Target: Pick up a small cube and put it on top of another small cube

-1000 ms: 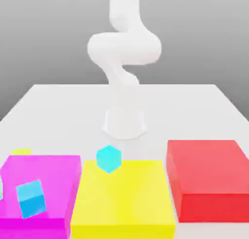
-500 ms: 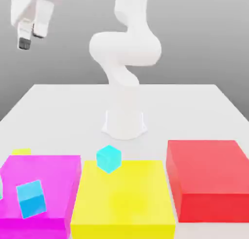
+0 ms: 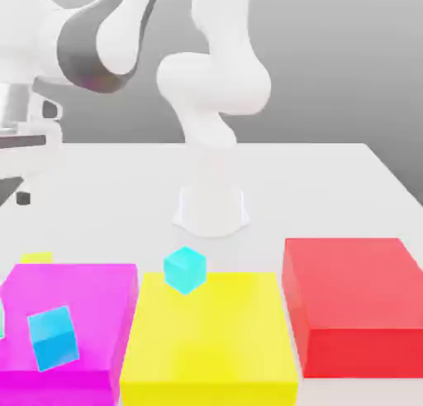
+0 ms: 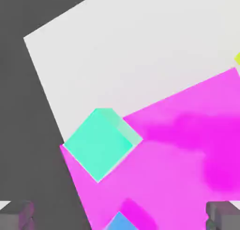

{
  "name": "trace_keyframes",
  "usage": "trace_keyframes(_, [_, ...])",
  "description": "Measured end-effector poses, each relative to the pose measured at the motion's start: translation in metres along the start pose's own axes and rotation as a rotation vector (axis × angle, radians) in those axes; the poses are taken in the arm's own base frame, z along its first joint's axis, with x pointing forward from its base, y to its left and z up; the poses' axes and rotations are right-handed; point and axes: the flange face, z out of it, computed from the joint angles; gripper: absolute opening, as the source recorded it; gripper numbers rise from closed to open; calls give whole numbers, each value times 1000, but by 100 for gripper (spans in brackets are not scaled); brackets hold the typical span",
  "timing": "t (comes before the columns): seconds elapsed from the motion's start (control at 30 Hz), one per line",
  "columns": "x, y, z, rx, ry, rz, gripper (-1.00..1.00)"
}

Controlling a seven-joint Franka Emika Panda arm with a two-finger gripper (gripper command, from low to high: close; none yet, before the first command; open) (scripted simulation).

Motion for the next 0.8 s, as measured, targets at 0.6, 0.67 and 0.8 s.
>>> trace_keyframes(0.6, [154, -2, 165, -48, 216, 794, -100])
trace_keyframes(0.67, [154, -2, 165, -47, 215, 794, -100])
trace_keyframes(0.8, [154, -1, 169, -46, 214, 795, -100])
